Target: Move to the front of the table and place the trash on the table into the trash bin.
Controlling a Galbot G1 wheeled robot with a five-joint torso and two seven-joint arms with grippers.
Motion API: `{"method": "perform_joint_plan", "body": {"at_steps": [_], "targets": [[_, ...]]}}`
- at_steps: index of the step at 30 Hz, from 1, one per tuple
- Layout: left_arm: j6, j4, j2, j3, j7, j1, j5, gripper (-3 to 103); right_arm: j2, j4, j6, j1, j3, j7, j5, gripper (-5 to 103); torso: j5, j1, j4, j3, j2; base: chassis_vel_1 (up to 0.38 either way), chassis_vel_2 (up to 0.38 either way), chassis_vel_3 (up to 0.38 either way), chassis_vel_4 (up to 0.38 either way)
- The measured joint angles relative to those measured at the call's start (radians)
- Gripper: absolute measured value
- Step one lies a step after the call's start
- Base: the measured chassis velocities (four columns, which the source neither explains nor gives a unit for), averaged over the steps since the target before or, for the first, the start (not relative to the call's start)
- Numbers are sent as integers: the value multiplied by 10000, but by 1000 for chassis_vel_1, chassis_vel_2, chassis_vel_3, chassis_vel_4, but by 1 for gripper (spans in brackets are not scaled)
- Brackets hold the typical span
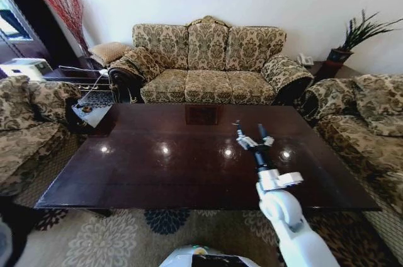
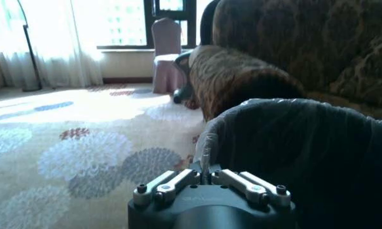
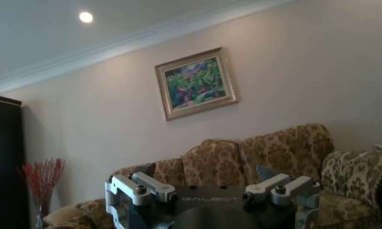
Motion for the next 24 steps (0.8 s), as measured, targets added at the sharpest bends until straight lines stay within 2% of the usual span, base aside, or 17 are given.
{"method": "perform_joint_plan", "body": {"at_steps": [2,3,5,7,9,10,12,14,17,18,20,22,24], "targets": [[-60,890,56,504,-3,-230,-68,1,-18,70,55,-193,80,-3,1,100,-11,0,13,0,0,0,0,0,0],[-60,890,56,504,-3,-230,-68,1,-18,70,55,-193,80,-3,1,100,-11,0,13,0,0,0,0,0,0],[-77,2157,216,1188,56,-612,-238,1,12,201,81,-416,148,-24,-35,100,-8,0,9,0,0,0,0,0,0],[-99,2493,256,1365,113,-705,-308,1,22,223,82,-465,174,-27,-53,100,-8,0,6,0,0,0,0,0,0],[-238,3677,322,1925,427,-1054,-536,1,46,315,82,-636,308,-41,-111,100,-8,0,6,0,0,0,0,0,0],[-238,3677,322,1925,427,-1054,-536,1,46,315,82,-636,308,-41,-111,100,-8,0,6,0,0,0,0,0,0],[-453,4636,377,2307,726,-1409,-561,1,25,395,76,-811,460,-50,-162,100,-8,1,11,0,0,0,0,0,0],[-514,4950,408,2421,806,-1558,-555,1,0,430,70,-863,515,-51,-171,100,-8,1,11,0,0,0,0,0,0],[-788,6021,563,2823,1260,-2130,-465,1,-116,563,19,-1012,774,-56,-193,100,-1,1,7,1,0,0,0,0,0],[-788,6021,563,2823,1260,-2130,-465,1,-116,563,19,-1012,774,-56,-193,100,-1,1,7,1,0,0,0,0,0],[-1388,7033,668,3079,2020,-2627,-144,1,-128,654,-75,-1029,878,-50,-212,100,-5,1,4,1,0,0,0,0,0],[-1504,7250,681,3114,2176,-2748,-51,1,-127,670,-99,-1028,890,-46,-222,100,-6,1,6,1,0,0,0,0,0],[-1859,8004,710,3221,2574,-3226,242,1,-100,694,-184,-1005,905,-9,-298,100,-8,1,7,1,0,0,0,0,0]]}}
